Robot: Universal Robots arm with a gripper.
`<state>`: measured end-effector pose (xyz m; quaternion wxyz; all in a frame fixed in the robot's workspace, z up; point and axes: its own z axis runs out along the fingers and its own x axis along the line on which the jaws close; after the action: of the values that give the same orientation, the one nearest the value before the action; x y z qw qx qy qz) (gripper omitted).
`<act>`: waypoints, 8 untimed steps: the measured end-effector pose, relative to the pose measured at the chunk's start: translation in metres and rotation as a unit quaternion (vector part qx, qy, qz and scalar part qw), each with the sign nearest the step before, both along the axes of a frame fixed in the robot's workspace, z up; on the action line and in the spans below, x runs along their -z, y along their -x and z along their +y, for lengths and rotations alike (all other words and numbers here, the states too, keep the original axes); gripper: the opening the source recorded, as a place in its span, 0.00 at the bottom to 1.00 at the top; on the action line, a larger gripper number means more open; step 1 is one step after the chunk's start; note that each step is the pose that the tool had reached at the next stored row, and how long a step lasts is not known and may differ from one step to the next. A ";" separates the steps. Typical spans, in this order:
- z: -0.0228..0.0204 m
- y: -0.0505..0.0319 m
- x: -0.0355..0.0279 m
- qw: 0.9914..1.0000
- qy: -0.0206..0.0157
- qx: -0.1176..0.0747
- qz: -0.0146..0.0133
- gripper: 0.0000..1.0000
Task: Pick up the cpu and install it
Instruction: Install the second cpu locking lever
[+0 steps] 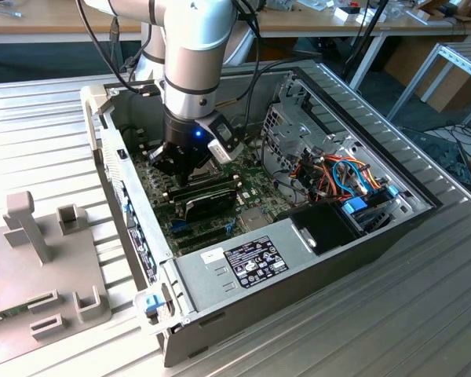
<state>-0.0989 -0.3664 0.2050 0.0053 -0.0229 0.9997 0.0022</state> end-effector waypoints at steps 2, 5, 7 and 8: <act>0.0000 0.0002 0.0001 1.000 0.000 0.000 0.000 0.11; 0.0001 0.0003 0.0001 1.000 0.000 0.000 0.000 0.11; 0.0004 0.0003 0.0002 1.000 0.000 0.000 0.000 0.11; 0.0005 0.0003 0.0002 1.000 0.000 0.000 0.000 0.11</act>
<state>-0.0992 -0.3659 0.2048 0.0053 -0.0229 0.9997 0.0024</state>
